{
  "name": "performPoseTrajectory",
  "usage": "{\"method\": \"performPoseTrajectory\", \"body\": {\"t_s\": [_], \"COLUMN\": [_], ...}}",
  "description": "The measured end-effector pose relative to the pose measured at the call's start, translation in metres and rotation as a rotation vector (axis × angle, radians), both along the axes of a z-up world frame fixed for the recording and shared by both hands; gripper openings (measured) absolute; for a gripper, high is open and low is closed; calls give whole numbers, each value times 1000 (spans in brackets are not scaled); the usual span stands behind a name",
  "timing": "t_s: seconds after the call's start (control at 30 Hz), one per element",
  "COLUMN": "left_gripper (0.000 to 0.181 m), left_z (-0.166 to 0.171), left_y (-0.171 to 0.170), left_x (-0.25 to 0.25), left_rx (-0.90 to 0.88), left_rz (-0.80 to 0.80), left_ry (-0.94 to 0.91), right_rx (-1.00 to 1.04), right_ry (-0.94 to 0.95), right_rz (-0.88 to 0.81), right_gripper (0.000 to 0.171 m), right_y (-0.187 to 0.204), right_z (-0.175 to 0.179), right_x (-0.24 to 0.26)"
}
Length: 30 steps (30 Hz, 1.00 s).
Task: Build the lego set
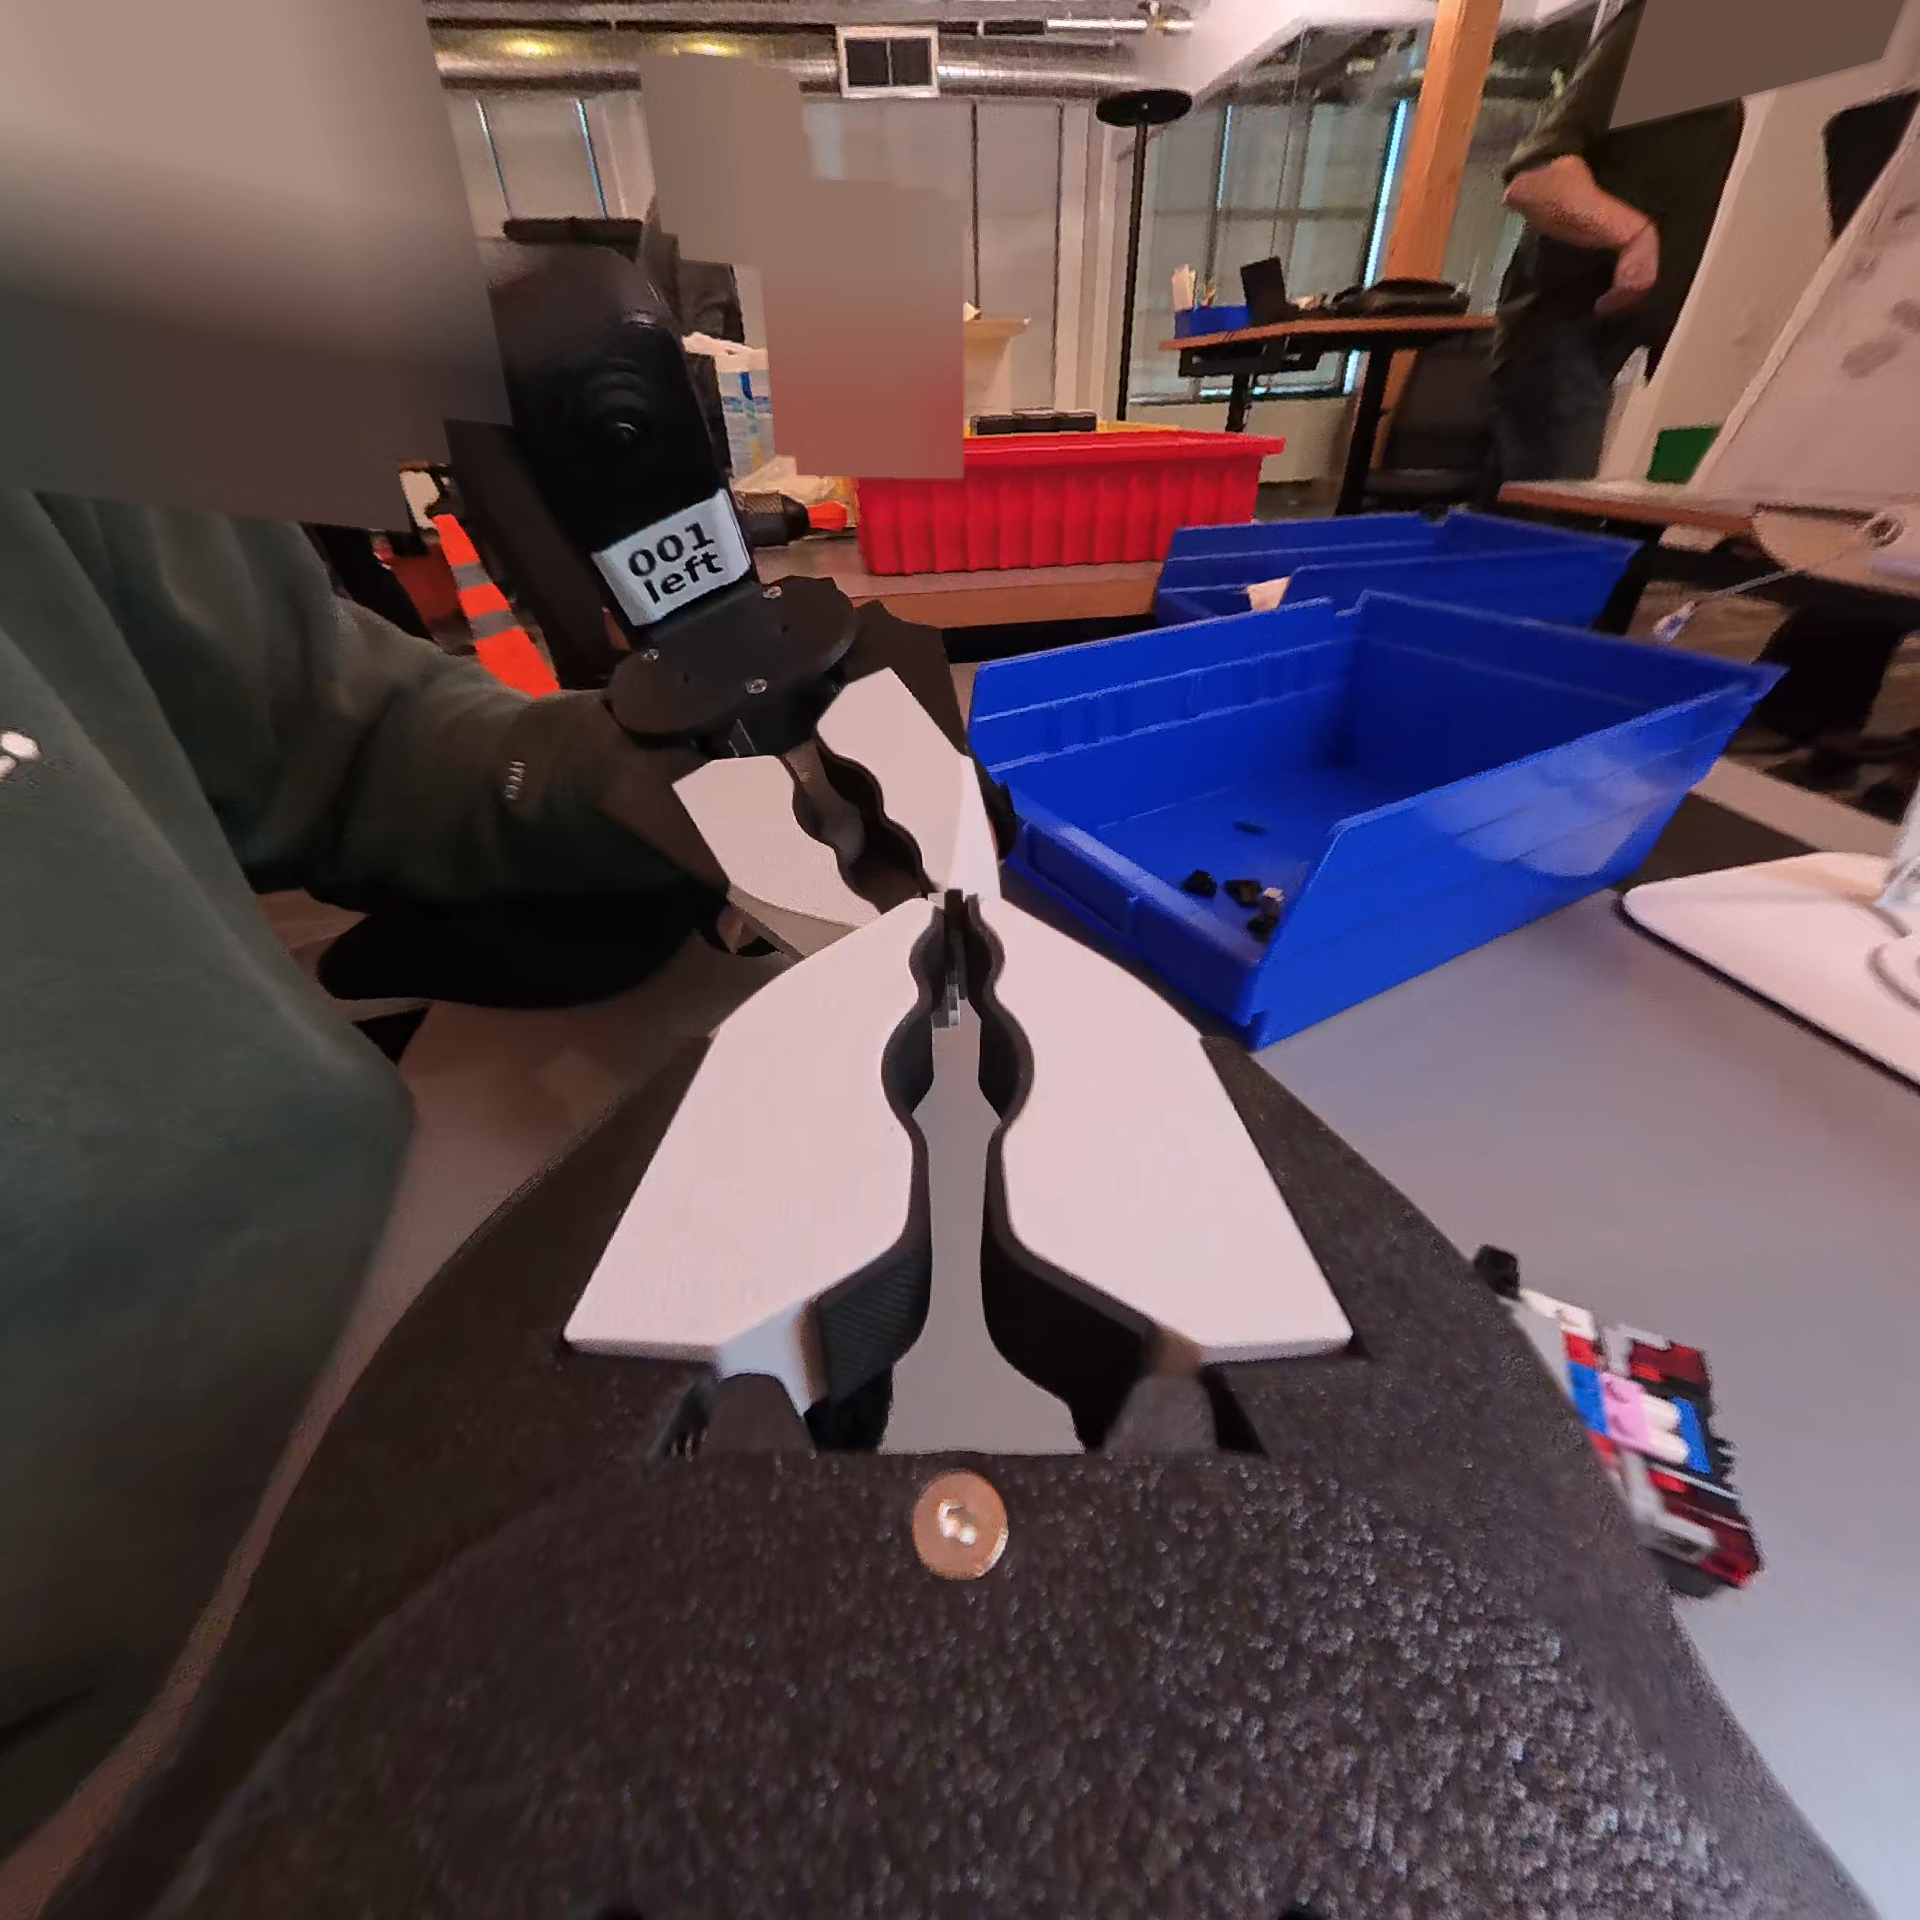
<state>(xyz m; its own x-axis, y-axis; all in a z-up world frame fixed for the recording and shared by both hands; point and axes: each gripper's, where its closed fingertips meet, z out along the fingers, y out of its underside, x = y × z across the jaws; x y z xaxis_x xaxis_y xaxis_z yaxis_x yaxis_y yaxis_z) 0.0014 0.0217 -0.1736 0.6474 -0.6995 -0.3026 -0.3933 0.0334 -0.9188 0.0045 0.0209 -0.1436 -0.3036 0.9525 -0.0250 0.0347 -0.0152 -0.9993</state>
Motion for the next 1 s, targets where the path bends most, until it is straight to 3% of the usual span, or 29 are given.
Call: {"method": "performPoseTrajectory", "body": {"t_s": [0.23,0.47,0.53,0.73,0.83,1.0], "left_gripper": [12,8,8,5,5,5], "left_z": [12,14,13,8,12,23], "left_y": [-4,-7,-5,-10,-4,44], "left_x": [4,6,4,14,6,-95], "left_rx": [211,374,425,598,560,312], "left_rz": [17,31,58,31,68,536], "left_ry": [109,248,318,517,468,297], "right_rx": [423,551,452,-166,-293,-240], "right_ry": [75,71,44,-91,-81,-82], "right_rz": [-96,-116,-118,-44,-83,-264], "right_gripper": [3,3,3,3,3,3], "right_y": [-15,-19,-16,10,27,63], "right_z": [7,2,2,-7,-6,-10], "right_x": [4,4,2,-2,0,6]}}
